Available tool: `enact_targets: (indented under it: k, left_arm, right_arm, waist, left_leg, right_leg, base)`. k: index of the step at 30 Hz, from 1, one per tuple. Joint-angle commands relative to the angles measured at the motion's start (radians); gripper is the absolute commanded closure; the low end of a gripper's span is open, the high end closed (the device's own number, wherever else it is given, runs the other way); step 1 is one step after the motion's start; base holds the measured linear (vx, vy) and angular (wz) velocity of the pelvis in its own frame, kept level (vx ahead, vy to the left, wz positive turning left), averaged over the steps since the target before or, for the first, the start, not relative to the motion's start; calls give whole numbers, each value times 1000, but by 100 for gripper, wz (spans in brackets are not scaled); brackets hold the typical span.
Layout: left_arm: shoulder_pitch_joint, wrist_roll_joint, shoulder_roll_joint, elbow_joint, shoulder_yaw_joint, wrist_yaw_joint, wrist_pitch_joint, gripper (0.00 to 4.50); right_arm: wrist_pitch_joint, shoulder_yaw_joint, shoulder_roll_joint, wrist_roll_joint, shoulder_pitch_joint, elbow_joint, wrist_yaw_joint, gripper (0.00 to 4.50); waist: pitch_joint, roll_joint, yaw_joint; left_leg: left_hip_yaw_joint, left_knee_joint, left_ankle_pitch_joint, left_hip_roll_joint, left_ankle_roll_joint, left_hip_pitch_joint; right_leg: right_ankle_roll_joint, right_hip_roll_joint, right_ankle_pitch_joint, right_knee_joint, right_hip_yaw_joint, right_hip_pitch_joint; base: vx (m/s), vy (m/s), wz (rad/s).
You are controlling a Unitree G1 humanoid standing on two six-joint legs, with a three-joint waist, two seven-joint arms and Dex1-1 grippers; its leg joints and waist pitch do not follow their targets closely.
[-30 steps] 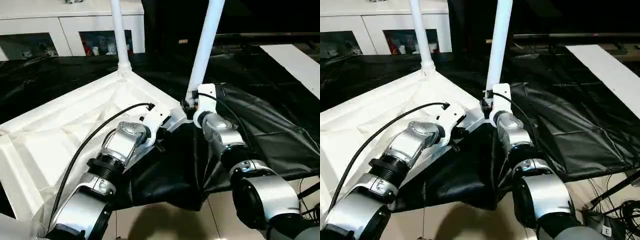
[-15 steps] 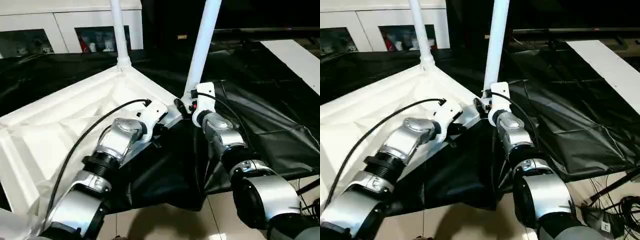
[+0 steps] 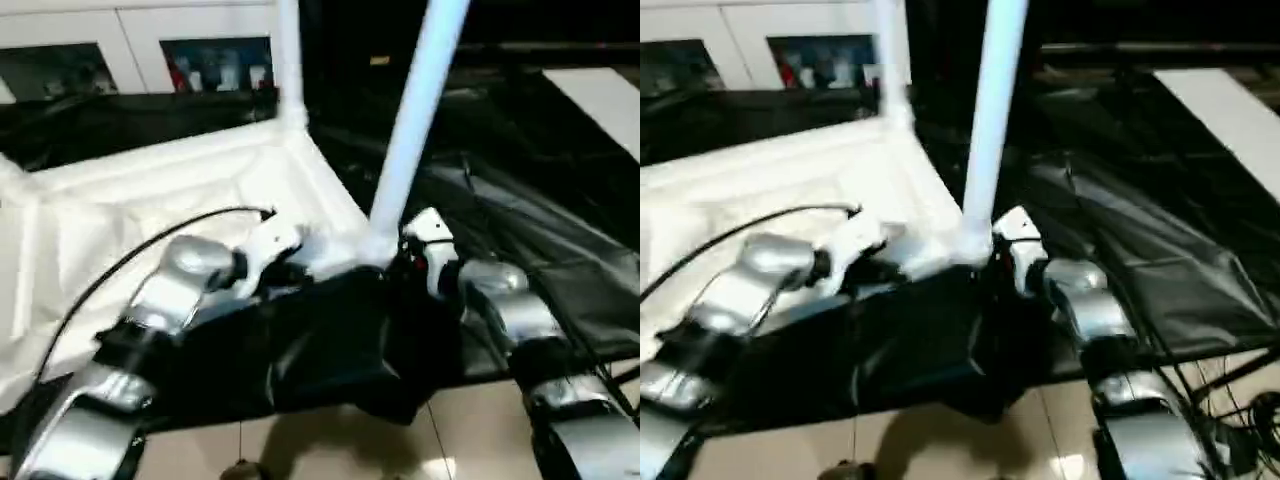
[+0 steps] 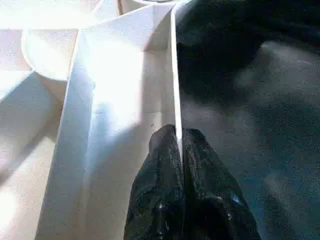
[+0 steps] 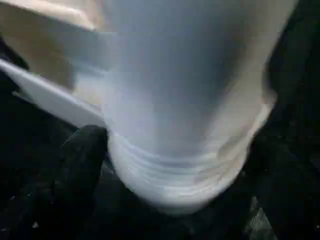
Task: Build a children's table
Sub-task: Rotate leg to tighten
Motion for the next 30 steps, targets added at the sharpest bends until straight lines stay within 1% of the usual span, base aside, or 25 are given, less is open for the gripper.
enact_targets:
  k: [1,2,5,6,7,8,10,12,13,14,16,17,18,20,21,22,24,26,29,30]
  left_arm:
    - [8,-50,-1,-74,-26,-82,-28,450]
    - [20,-56,17,-96,-32,-104,-37,450]
    - [32,-63,32,-114,-35,-122,-41,450]
    - [41,-68,41,-125,-32,-133,-47,450]
    - [44,-69,44,-127,-30,-137,-50,450]
    - [45,-69,46,-126,-29,-138,-51,450]
    - [50,-68,51,-126,-26,-142,-55,450]
    - [52,-68,53,-126,-25,-142,-57,450]
    - [54,-69,53,-124,-23,-140,-58,450]
    - [56,-70,53,-124,-22,-139,-59,450]
    - [58,-73,56,-126,-24,-139,-58,450]
    - [59,-74,58,-128,-25,-138,-57,450]
    - [61,-75,59,-129,-25,-138,-56,450]
    - [63,-76,60,-132,-25,-138,-54,450]
    - [65,-76,61,-134,-25,-138,-54,450]
    - [65,-76,61,-133,-25,-138,-54,450]
    - [63,-72,59,-126,-25,-137,-57,450]
    - [64,-71,58,-126,-24,-137,-57,450]
    - [65,-71,58,-125,-25,-137,-58,450]
    - [66,-72,59,-124,-26,-137,-58,450]
  right_arm:
    - [1,8,-5,8,16,-44,24,10]
    - [-7,8,-9,11,28,-60,42,10]
    - [1,13,-19,35,61,-129,73,10]
    - [44,17,-34,64,92,-207,100,10]
    - [59,19,-39,74,102,-232,112,10]
    - [67,20,-44,81,110,-248,123,10]
    - [75,22,-55,95,127,-280,150,10]
    - [73,19,-62,103,138,-297,169,10]
    - [71,16,-67,109,146,-305,182,10]
    - [70,14,-72,111,153,-313,191,10]
    - [68,11,-72,106,158,-316,193,10]
    - [66,10,-72,103,159,-314,193,10]
    - [57,11,-69,91,153,-292,182,10]
    - [53,23,-72,78,152,-285,169,10]
    - [53,22,-69,78,151,-282,157,10]
    - [55,19,-65,80,147,-277,153,10]
    - [63,0,-43,96,126,-248,119,10]
    - [68,-3,-35,105,122,-247,115,35]
    - [75,2,-27,109,124,-253,116,49]
    - [75,3,-23,110,124,-251,119,62]
  waist:
    - [-71,3,-1]
    - [-70,2,-2]
    - [-70,-2,0]
    - [-69,-2,4]
    - [-69,-3,4]
    - [-69,0,7]
    - [-67,0,7]
    - [-67,1,6]
    - [-67,1,6]
    - [-67,3,7]
    - [-69,1,7]
    - [-70,2,6]
    - [-71,2,5]
    - [-73,3,6]
    - [-75,5,7]
    - [-76,4,7]
    - [-78,6,7]
    - [-79,5,8]
    - [-78,5,10]
    - [-78,6,10]
  left_leg:
    - [7,-40,65,22,159,27]
    - [9,-38,73,19,161,26]
    - [9,-36,76,18,164,24]
    - [9,-36,69,19,165,25]
    - [8,-36,69,19,167,24]
    - [7,-36,69,19,165,24]
    - [7,-37,51,19,154,22]
    - [7,-38,21,19,136,24]
    - [8,-38,13,19,132,24]
    - [7,-39,7,19,126,24]
    - [6,-38,14,18,121,22]
    - [5,-36,23,16,120,22]
    - [5,-36,27,16,120,22]
    - [5,-33,36,14,121,22]
    - [4,-31,54,13,125,21]
    - [4,-29,65,12,129,22]
    - [4,-28,75,11,133,21]
    - [5,-27,70,11,134,22]
    - [4,-26,57,12,133,22]
    - [4,-27,53,13,131,21]
  right_leg:
    - [-333,-37,329,-30,32,62]
    - [-332,-35,326,-30,33,62]
    - [-328,-37,320,-28,35,63]
    - [-323,-37,312,-29,36,63]
    - [-318,-36,309,-28,36,64]
    - [-313,-36,298,-28,36,62]
    - [-309,-37,265,-29,36,61]
    - [-307,-38,228,-32,37,60]
    - [-307,-38,223,-33,38,59]
    - [-306,-39,218,-33,38,60]
    - [-307,-38,233,-30,38,61]
    - [-307,-37,247,-29,37,62]
    - [-308,-37,252,-28,37,62]
    - [-312,-37,267,-26,37,62]
    - [-313,-36,294,-23,37,64]
    - [-314,-34,310,-21,36,64]
    - [-318,-35,324,-18,36,64]
    - [-323,-36,321,-19,36,64]
    - [-322,-36,306,-18,36,64]
    - [-321,-36,300,-19,36,65]
  base:
    - [0,0,0]
    - [0,0,0]
    - [0,0,0]
    - [0,0,0]
    - [0,0,0]
    - [0,0,0]
    - [0,0,0]
    - [0,0,0]
    - [0,0,0]
    - [0,0,0]
    - [0,0,0]
    - [0,0,0]
    - [0,0,0]
    - [0,0,0]
    - [0,0,0]
    - [0,0,0]
    - [0,0,0]
    - [0,0,0]
    - [0,0,0]
    - [0,0,0]
